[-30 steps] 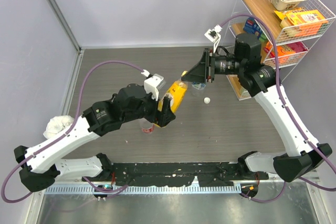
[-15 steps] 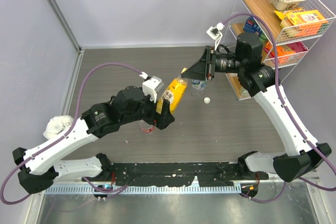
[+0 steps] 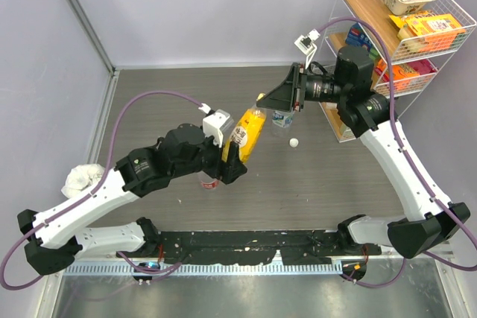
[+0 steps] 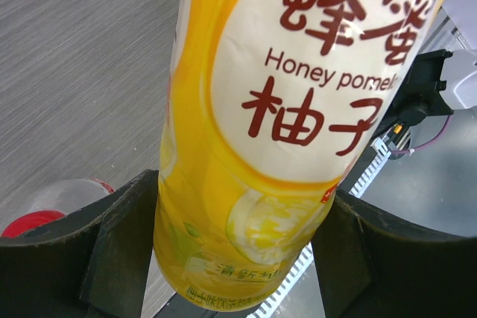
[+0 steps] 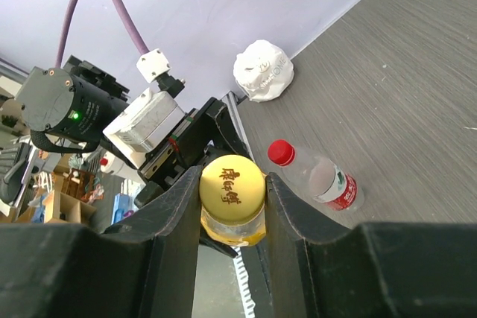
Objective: Unscrew the bottle caps
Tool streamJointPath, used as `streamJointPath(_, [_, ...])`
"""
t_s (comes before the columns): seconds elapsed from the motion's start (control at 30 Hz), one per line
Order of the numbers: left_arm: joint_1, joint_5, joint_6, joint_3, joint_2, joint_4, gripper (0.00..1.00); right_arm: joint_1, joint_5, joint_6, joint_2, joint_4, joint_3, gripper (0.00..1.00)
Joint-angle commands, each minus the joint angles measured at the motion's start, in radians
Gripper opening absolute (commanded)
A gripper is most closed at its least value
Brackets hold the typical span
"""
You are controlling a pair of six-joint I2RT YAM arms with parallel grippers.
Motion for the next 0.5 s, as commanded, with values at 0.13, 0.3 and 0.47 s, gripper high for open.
streamJointPath(0.13, [0.001,0.015,-0.008,-0.008,0.008,0.04,0.48,-0.008,0.107,0.071,-0.031,0.155,0.001,0.51])
streamJointPath(0.3, [0.003,-0.017,-0.013,-0.025,-0.011,0.057,0.45,-0.011,0.201,0.067,-0.072,0.202,-0.027,1.0])
streamJointPath(0.47, [0.003,-0.054,-0.014,-0.028,-0.015,0.063,0.44,-0.011,0.318,0.076,-0.098,0.21,-0.031,1.0])
